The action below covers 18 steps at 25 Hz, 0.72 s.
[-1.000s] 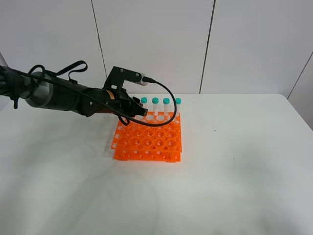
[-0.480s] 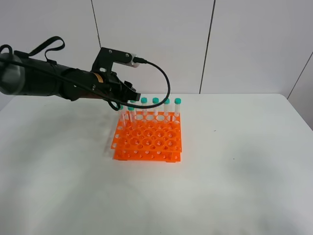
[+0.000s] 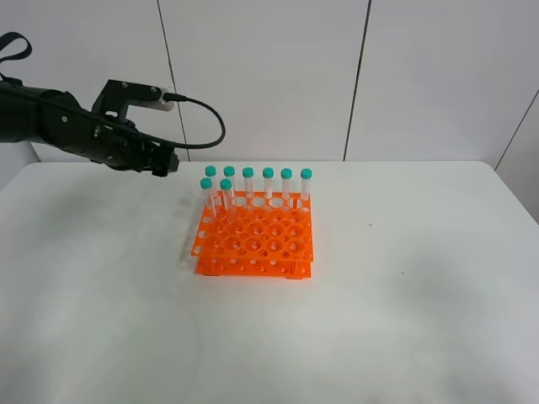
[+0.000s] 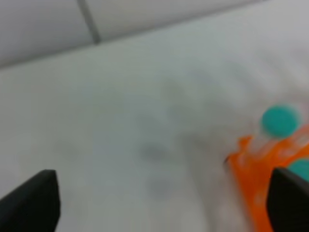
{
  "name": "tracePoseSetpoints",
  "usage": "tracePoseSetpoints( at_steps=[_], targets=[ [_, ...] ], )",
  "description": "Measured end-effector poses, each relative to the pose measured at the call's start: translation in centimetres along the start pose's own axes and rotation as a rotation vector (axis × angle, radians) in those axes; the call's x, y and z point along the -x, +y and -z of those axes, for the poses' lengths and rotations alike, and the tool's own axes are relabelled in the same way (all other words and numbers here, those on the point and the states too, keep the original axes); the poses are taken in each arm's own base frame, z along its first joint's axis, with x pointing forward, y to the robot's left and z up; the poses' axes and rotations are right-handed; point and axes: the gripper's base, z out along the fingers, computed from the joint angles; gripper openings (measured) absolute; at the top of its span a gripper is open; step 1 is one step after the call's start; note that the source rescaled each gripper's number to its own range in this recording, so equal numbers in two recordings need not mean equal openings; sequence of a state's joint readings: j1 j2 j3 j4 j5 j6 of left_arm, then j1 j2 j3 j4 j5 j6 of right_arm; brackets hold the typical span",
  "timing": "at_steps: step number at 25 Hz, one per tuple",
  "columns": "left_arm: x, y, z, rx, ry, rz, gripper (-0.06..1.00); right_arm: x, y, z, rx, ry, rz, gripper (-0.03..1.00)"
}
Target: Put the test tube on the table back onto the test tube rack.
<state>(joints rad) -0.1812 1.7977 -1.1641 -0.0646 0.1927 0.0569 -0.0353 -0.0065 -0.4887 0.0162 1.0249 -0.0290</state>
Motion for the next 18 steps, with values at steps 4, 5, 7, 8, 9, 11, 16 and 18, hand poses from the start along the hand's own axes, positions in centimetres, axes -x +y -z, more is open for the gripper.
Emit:
tracePoseSetpoints(
  at_steps=[4, 5, 7, 8, 9, 11, 16, 18],
  targets=[
    [-0.6, 1.2, 1.4, 0.016, 0.101, 0.023, 0.99, 0.0, 0.0, 0.0, 0.000, 0.000, 0.000, 0.47],
    [-0.7, 1.4, 2.0, 0.018, 0.117, 0.028, 1.00, 0.0, 0.0, 0.0, 0.000, 0.000, 0.000, 0.47],
    [-0.1, 1.8, 3.7, 0.026, 0.108, 0.037, 1.00, 0.0, 0.0, 0.0, 0.000, 0.000, 0.000, 0.47],
    [0.1, 2.1, 4.5, 0.030, 0.108, 0.042, 1.00, 0.0, 0.0, 0.0, 0.000, 0.000, 0.000, 0.47],
    [0.4, 2.2, 5.5, 0.033, 0.107, 0.045, 1.00, 0.0, 0.0, 0.0, 0.000, 0.000, 0.000, 0.47],
    [0.8, 2.7, 7.6, 0.041, 0.108, 0.027, 1.00, 0.0, 0.0, 0.0, 0.000, 0.000, 0.000, 0.47],
    [0.0, 2.8, 12.2, 0.004, 0.246, -0.104, 1.00, 0.0, 0.0, 0.0, 0.000, 0.000, 0.000, 0.47],
    [-0.4, 2.4, 14.2, -0.033, 0.292, -0.146, 1.00, 0.0, 0.0, 0.0, 0.000, 0.000, 0.000, 0.47]
  ],
)
